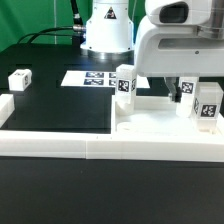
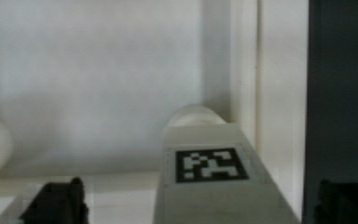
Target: Assemble square table
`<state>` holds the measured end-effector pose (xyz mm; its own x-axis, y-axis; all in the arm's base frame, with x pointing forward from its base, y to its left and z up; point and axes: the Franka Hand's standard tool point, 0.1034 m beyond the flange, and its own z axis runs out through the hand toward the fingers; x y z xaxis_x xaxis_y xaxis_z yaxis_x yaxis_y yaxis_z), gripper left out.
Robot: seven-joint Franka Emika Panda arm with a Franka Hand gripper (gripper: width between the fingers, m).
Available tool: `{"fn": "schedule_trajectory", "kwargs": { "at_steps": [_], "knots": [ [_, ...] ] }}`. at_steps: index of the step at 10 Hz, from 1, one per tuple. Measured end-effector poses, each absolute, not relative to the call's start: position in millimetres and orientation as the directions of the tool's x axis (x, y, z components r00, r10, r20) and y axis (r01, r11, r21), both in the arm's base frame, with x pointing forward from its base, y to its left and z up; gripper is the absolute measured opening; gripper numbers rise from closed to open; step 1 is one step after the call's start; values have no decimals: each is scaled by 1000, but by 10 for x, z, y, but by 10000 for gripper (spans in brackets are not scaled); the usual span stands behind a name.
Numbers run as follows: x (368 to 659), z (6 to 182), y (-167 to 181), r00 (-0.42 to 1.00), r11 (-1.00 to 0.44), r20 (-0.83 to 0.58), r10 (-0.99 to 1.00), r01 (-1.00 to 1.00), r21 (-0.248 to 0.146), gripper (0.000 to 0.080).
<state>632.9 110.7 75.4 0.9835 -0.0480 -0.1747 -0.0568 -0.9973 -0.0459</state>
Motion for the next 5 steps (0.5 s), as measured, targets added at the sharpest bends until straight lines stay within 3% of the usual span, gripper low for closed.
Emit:
{"fn": "schedule_trajectory", "kwargs": {
  "at_steps": [2,3,4,5],
  "knots": [
    [6327,747,1148,984,-997,-172,-54,-63,-47,649],
    [6327,746,1145,982,-995,-173,-78,-87,-42,521],
    [6327,747,1150,977,-991,-175,-122,-130,-37,521],
    [6326,747,1152,961,-976,-178,-210,-218,-22,382]
  ]
}}
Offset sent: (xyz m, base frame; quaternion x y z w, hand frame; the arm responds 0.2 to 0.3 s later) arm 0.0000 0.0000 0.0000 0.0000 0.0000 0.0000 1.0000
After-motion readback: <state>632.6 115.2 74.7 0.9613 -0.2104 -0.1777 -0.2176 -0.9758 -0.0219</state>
